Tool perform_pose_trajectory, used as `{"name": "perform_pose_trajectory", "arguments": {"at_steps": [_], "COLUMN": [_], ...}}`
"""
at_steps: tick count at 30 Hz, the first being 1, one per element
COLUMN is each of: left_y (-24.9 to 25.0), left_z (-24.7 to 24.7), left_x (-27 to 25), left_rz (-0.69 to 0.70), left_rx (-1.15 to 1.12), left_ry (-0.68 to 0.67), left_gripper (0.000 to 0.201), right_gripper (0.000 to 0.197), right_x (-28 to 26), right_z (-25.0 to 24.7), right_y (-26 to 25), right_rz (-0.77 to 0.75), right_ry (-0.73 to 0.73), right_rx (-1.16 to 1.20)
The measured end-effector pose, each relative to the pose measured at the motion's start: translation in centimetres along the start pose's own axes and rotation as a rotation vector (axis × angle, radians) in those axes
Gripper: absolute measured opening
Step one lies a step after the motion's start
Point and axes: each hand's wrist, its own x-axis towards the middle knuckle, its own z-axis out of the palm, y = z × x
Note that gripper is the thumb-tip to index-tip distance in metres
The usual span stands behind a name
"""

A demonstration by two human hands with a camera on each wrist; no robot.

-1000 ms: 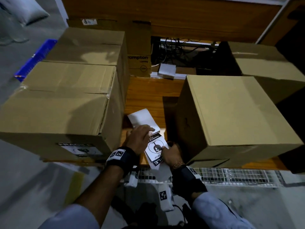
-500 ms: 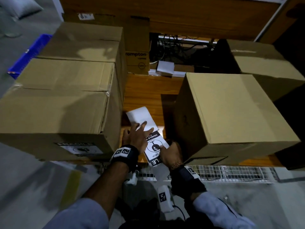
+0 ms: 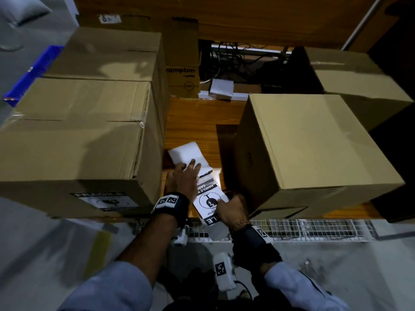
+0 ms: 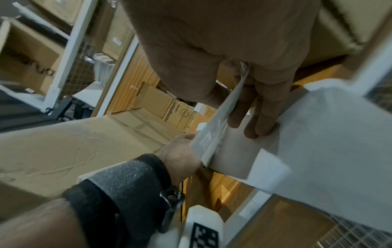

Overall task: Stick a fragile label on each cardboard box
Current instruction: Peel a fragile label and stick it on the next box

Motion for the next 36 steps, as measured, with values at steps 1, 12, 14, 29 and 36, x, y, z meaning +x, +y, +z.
{"name": "perform_pose_trajectory", "arguments": {"at_steps": [1, 12, 14, 29, 36], "left_y": [-0.1, 0.3, 0.5, 3.1, 8.2], "left_z": [0.1, -2.1, -3.9, -17.2, -24.0], "left_x": [0.1, 0.7, 0.0, -7.1, -9.3], "left_rz": [0.001, -0.099, -0.113, 0.085, 0.265], "left_rx": [-0.008, -0.472, -0.640, -1.150, -1.203], "left_ry": [-0.001, 0.117, 0.228, 0.439, 0.631], "left_gripper": [0.052, 0.041, 0.045, 0.018, 0.006], "right_gripper": [0.027, 0.030, 0.027, 0.048, 0.088], "right_x": [-0.1, -2.3, -3.1, -11.9, -12.5], "right_z": [-0.1, -2.7, -3.8, -13.7, -19.6], "right_y": [0.2, -1.2, -2.2, -9.9, -11.2], "right_rz": [-0.004, -0.313, -0.397, -0.778, -0.861], "right_ry": [-0.004, -0.019, -0.001, 0.140, 0.300], "right_rx": [-0.018, -0.193, -0.247, -0.245, 0.019]}}
